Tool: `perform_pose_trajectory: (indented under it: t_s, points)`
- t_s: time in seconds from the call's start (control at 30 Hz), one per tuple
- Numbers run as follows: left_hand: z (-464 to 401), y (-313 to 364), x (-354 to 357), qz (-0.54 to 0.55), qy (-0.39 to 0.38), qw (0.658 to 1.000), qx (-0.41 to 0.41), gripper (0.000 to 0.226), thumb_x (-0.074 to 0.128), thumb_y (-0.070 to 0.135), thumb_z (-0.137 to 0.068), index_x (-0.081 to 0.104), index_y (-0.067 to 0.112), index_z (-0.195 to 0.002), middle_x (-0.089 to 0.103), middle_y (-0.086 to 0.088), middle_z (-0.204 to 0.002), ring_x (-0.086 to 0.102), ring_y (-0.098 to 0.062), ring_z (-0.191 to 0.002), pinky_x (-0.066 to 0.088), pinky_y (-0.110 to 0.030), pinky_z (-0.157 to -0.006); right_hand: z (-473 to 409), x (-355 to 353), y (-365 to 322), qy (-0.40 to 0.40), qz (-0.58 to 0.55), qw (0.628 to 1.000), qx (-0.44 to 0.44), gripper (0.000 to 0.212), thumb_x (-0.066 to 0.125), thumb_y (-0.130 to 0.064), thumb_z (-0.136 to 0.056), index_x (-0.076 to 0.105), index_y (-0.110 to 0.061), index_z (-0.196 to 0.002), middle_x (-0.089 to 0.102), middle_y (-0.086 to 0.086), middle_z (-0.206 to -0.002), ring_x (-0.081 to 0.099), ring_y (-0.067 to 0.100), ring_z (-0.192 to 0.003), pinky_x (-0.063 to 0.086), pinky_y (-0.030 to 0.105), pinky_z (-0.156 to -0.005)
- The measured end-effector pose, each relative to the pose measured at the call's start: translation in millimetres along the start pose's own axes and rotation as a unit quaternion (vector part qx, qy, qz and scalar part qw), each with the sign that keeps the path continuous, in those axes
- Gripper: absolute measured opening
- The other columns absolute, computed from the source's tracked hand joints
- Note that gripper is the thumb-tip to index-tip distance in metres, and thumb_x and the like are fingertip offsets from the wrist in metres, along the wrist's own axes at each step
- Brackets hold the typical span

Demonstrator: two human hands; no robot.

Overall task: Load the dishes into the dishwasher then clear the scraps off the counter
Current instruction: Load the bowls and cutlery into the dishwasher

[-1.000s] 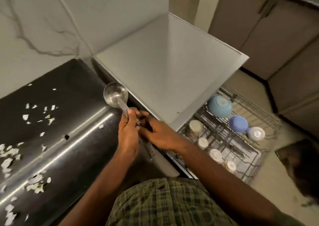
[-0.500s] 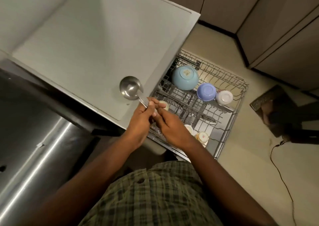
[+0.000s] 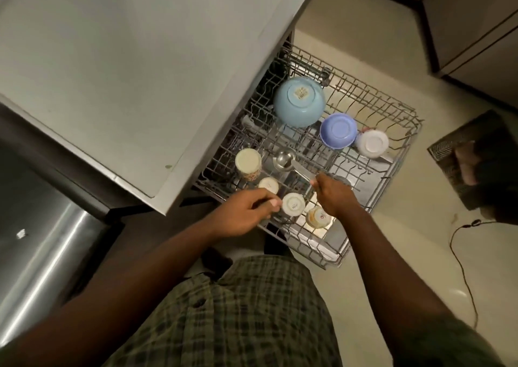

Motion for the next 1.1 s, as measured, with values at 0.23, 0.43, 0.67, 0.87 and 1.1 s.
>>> perform_pose_trajectory:
  t_s: [0.23,0.43,0.67,0.87,1.1]
  points:
    - [4,-9,-1,0.045,0.036,0.998,-0.016,0.022,0.054,0.027,-0.108,0.070,0.024,-0.122,0.074,0.008,-0.114,0.070,-0.002,-0.103,0.050,-0.015,-0.080,-47,28,6,-0.074,0.002,0.997,-0.022,0.037,0.037,-0.042,-0.112,0.058,-0.011,-0.121,0.071,0.020,-0.109,0.067,0.034,-0.095,0.050,0.040,-0.081]
    - [9,-18,1,0.083,0.042,0.995,-0.046,0.022,0.054,0.028,-0.108,0.070,0.026,-0.124,0.074,0.010,-0.114,0.069,-0.003,-0.103,0.051,-0.018,-0.084,-59,41,7,-0.064,0.052,0.996,0.018,0.029,0.036,-0.035,-0.113,0.056,-0.015,-0.118,0.066,0.010,-0.096,0.063,0.028,-0.084,0.050,0.040,-0.075]
    - [11,-22,-2,0.089,0.045,0.993,-0.069,0.022,0.054,0.030,-0.108,0.070,0.027,-0.123,0.074,0.010,-0.116,0.070,-0.005,-0.105,0.052,-0.019,-0.086,-57,55,3,-0.075,0.176,0.981,0.036,0.030,0.044,-0.016,-0.107,0.045,-0.007,-0.135,0.065,0.018,-0.119,0.068,0.031,-0.102,0.060,0.044,-0.085]
    - [11,-22,-2,0.100,0.052,0.991,-0.070,0.022,0.054,0.024,-0.108,0.070,0.021,-0.124,0.075,0.011,-0.114,0.069,0.003,-0.103,0.051,-0.011,-0.079,-56,60,3,-0.081,0.234,0.967,0.052,0.048,0.053,-0.016,-0.105,0.038,-0.007,-0.150,0.062,0.017,-0.133,0.061,0.034,-0.122,0.055,0.044,-0.093]
    - [10,-23,2,0.099,0.049,0.991,-0.073,0.022,0.055,0.032,-0.107,0.070,0.028,-0.123,0.075,0.009,-0.113,0.070,-0.004,-0.104,0.051,-0.017,-0.084,-51,59,4,-0.070,0.200,0.975,0.062,0.042,0.050,-0.022,-0.107,0.041,-0.009,-0.146,0.062,0.016,-0.133,0.058,0.034,-0.125,0.053,0.046,-0.096]
Point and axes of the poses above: each hand's wrist, its own z-axis away from the middle knuckle, its own x-axis out of the palm, y = z × x, the point moved 3 cm from there along -z, towards the middle knuckle
